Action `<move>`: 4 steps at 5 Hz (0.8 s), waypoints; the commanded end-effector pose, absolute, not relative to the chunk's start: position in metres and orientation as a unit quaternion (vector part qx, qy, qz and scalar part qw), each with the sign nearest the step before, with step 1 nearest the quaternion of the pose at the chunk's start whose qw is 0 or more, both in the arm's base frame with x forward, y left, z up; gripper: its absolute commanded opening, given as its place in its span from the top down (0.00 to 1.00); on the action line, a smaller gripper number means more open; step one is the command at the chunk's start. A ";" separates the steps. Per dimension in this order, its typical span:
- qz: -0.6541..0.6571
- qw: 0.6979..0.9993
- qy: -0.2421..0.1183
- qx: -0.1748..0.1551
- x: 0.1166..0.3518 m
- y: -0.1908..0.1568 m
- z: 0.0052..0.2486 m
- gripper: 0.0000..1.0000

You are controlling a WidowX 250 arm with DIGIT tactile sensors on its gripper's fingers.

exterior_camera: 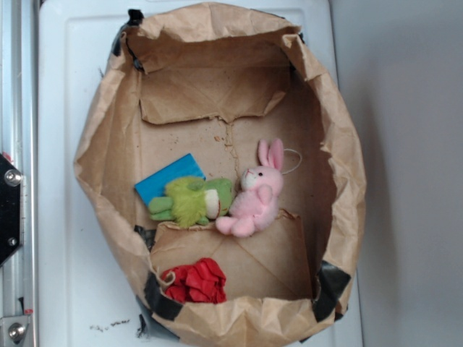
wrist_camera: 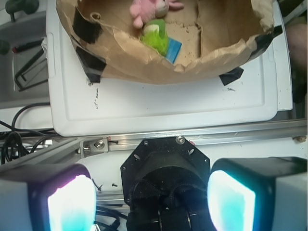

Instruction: Grab the green animal.

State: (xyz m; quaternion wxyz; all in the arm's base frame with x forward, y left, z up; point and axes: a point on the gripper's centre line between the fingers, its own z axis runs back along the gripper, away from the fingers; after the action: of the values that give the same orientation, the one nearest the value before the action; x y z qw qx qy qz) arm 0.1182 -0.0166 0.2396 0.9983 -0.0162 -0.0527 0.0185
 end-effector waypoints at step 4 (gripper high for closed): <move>-0.061 0.996 -0.070 -0.007 0.206 0.007 0.202 0.00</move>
State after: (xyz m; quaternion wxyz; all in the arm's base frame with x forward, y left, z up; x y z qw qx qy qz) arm 0.2041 0.0028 0.1958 0.9960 -0.0107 -0.0567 -0.0684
